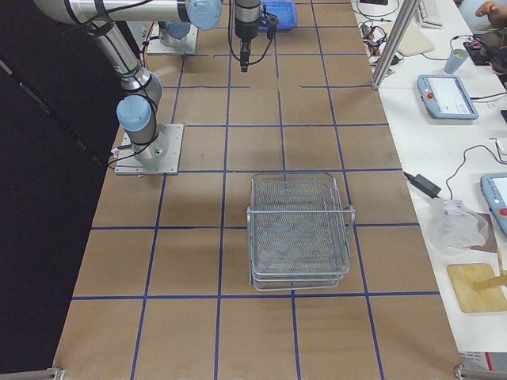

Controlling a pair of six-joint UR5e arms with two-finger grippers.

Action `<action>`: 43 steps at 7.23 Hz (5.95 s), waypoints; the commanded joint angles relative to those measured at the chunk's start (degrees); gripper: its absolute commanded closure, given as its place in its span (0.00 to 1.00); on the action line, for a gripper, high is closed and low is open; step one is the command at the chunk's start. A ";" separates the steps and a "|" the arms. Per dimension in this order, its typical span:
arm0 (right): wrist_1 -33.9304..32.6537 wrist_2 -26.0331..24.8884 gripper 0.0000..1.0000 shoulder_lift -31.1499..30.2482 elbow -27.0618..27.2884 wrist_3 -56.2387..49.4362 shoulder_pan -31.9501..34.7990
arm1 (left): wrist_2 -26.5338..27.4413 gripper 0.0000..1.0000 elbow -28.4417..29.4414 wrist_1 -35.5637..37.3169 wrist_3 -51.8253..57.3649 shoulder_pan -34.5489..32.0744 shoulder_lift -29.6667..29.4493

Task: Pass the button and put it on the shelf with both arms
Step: 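Lower the left gripper toward the red-capped button in the blue tray, then close the left gripper on the red-capped button, then lift the button with the left gripper and carry it to mid-table, then swing the right gripper open toward the button held by the left gripper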

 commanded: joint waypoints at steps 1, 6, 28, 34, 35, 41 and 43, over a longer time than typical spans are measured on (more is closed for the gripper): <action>-0.01 -0.05 0.00 0.02 -0.01 0.02 -0.01 | -0.04 0.00 -4.49 8.67 3.67 3.53 -3.91; 0.26 -0.06 0.00 0.02 0.16 0.02 0.07 | -0.04 0.00 -11.61 18.63 3.15 3.64 -9.29; -4.76 0.74 0.00 4.68 -6.86 74.60 -0.28 | -24.48 1.00 6.92 1.15 30.25 -41.44 0.12; -1.68 1.70 0.00 9.25 -13.46 85.54 0.60 | -13.14 1.00 13.95 -11.84 19.85 -48.31 2.49; -1.86 4.57 0.00 9.25 -13.55 85.80 0.60 | -13.13 1.00 13.95 -11.86 19.85 -48.31 2.49; -2.03 13.91 0.00 10.66 -11.44 81.10 -0.80 | -13.66 1.00 14.39 -11.94 19.58 -48.31 2.31; -1.59 23.88 0.00 10.22 -7.95 77.28 -6.14 | -13.57 1.00 14.04 -11.94 19.49 -48.39 2.14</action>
